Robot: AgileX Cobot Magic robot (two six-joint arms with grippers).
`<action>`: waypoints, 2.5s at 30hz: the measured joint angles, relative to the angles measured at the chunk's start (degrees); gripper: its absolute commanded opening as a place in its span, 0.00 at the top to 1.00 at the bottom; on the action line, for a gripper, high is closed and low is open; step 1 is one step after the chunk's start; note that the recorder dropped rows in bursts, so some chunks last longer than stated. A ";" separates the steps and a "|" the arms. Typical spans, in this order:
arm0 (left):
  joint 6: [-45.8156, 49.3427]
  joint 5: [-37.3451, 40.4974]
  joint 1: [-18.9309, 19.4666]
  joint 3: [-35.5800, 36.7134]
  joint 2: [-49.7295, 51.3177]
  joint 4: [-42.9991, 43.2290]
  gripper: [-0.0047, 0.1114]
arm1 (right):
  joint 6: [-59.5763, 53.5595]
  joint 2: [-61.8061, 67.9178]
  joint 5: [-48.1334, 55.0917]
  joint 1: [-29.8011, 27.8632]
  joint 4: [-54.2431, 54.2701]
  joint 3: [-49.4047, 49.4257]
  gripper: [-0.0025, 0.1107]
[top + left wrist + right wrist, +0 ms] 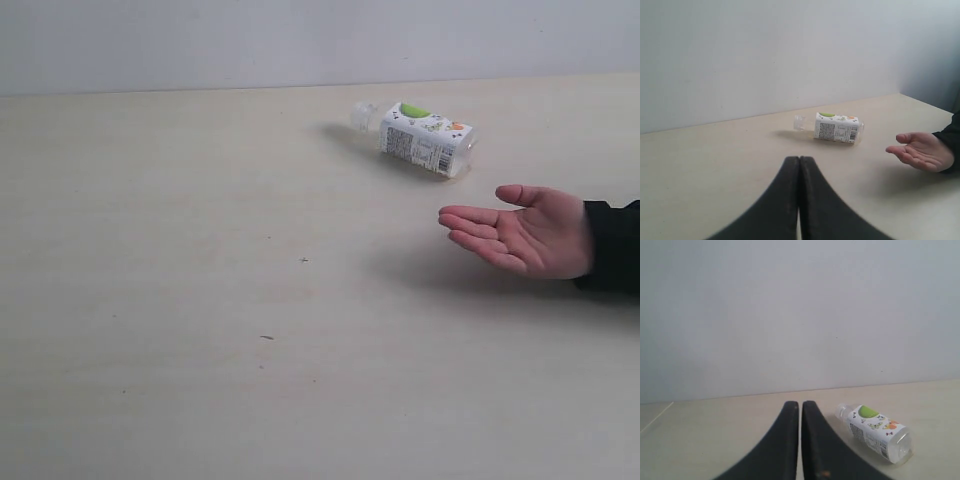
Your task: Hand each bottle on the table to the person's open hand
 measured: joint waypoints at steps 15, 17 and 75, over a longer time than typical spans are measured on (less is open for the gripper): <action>0.00 0.00 0.00 0.00 0.00 0.00 0.96 | -0.13 4.88 -0.09 0.00 -0.15 -4.29 0.96; 0.00 0.00 0.00 0.00 0.00 0.00 0.96 | -0.13 7.18 0.95 0.00 -2.08 -8.77 0.98; 0.00 0.00 0.00 0.00 0.00 0.00 0.96 | -10.16 102.95 40.51 0.00 -53.76 -88.12 0.25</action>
